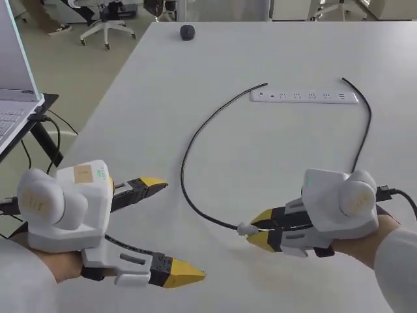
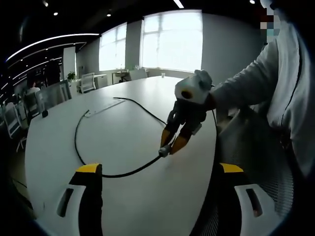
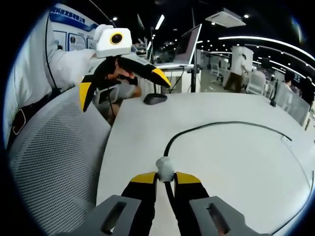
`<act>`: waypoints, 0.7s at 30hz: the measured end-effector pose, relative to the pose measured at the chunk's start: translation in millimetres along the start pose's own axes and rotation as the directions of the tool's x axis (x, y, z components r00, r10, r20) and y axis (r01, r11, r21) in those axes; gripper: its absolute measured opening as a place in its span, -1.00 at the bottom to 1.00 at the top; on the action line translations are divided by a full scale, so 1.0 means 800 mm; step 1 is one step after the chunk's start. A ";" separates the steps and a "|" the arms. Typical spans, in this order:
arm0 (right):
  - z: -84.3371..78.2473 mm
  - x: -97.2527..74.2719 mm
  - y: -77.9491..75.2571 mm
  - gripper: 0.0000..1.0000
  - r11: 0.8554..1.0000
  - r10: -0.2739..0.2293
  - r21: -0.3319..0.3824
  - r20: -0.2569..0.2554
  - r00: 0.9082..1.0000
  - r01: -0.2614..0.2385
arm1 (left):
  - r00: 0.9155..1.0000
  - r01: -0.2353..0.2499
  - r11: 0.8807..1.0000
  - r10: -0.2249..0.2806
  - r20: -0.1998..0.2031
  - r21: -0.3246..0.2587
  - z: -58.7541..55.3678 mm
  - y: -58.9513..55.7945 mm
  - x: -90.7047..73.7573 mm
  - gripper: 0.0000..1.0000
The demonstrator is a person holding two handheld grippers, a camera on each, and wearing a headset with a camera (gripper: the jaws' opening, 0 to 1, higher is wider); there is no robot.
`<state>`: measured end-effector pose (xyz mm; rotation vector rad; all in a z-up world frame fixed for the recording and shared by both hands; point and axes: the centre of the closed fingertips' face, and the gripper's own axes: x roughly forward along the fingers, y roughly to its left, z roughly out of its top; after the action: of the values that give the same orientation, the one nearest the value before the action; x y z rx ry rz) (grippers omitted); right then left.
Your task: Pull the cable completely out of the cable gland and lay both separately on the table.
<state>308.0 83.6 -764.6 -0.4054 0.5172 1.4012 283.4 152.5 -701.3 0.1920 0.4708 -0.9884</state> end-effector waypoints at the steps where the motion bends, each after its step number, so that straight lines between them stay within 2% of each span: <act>1: 0.003 -0.003 -0.001 -0.83 1.000 -0.003 -0.002 0.000 1.000 0.003 | 1.000 0.005 1.000 -0.005 0.004 0.006 0.003 0.001 0.002 0.94; 8: 0.028 -0.024 -0.007 -0.84 1.000 -0.023 -0.015 -0.013 1.000 0.022 | 0.999 0.051 0.997 -0.052 0.014 0.057 0.017 -0.001 0.018 0.81; 14: 0.055 -0.040 -0.009 -0.84 0.999 -0.028 -0.017 -0.017 0.999 0.028 | 0.995 0.097 0.989 -0.101 0.027 0.113 0.038 -0.003 0.033 0.77; 17: 0.069 -0.048 -0.007 -0.84 1.000 -0.017 -0.022 -0.020 1.000 0.017 | 0.991 0.117 0.981 -0.125 0.043 0.154 0.050 -0.004 0.039 0.67; 21: 0.083 -0.057 -0.003 -0.84 0.999 0.004 -0.032 -0.021 1.000 -0.005 | 0.981 0.168 0.957 -0.186 0.057 0.238 0.065 -0.009 0.044 0.33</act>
<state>313.1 83.1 -683.9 -0.4457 0.5133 1.4122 308.6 102.7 -671.8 0.3236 0.3021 -1.2233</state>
